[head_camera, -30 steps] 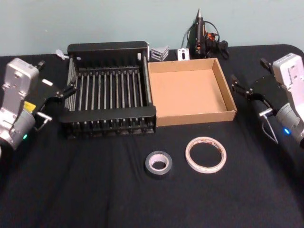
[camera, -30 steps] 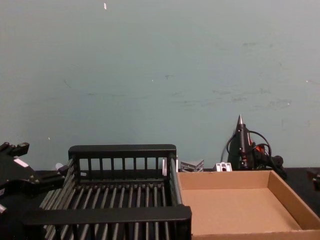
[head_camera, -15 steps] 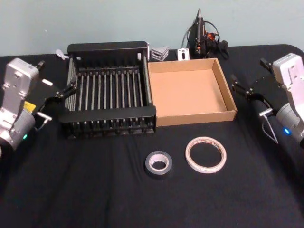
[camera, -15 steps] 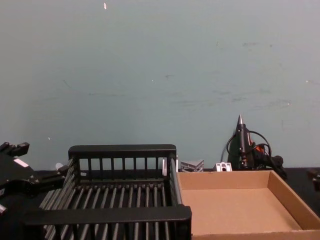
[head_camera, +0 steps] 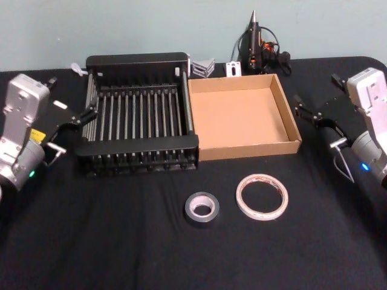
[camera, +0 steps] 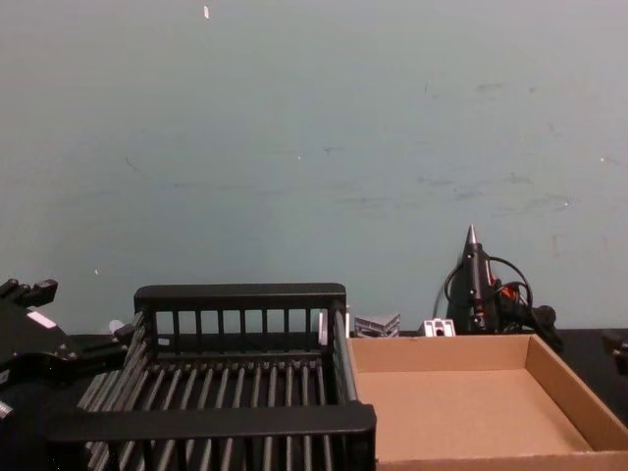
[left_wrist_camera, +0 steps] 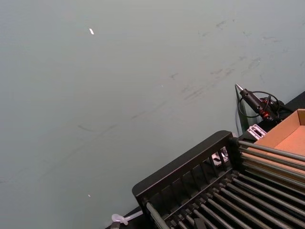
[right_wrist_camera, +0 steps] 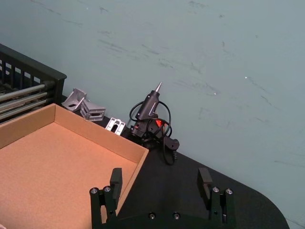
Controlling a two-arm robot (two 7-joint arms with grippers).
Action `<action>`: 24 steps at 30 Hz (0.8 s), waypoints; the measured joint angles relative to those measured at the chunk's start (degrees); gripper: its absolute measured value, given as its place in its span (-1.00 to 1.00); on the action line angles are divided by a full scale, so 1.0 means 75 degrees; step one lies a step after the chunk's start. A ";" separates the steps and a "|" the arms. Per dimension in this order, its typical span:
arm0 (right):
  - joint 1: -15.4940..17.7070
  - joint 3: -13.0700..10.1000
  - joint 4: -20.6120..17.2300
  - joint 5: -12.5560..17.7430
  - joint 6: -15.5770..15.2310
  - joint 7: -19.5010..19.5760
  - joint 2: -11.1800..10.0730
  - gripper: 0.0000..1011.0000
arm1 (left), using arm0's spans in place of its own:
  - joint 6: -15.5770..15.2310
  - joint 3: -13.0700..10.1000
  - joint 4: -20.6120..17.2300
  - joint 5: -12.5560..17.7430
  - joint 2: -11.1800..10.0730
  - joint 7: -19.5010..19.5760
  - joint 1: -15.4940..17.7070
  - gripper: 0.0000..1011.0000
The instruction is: Pick up the white tape and place it into the black box , Pick up the silver tape and place it into the brown box.
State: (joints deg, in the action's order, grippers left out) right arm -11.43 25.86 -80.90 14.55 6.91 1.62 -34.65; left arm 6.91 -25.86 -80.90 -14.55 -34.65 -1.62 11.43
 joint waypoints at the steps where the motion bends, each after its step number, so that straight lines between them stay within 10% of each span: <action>1: 0.0001 0.0000 0.0000 0.0000 0.0000 0.0000 0.0000 0.98 | 0.0000 0.0000 0.0000 0.0000 0.0000 0.0000 0.0000 0.98; 24: 0.0000 0.0000 0.0000 0.0000 0.0000 0.0000 0.0000 0.98 | 0.0000 0.0001 0.0000 0.0000 0.0000 0.0000 0.0000 0.98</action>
State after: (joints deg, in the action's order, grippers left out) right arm -11.43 25.86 -80.90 14.55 6.91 1.62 -34.65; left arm 6.91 -25.86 -80.90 -14.55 -34.65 -1.62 11.43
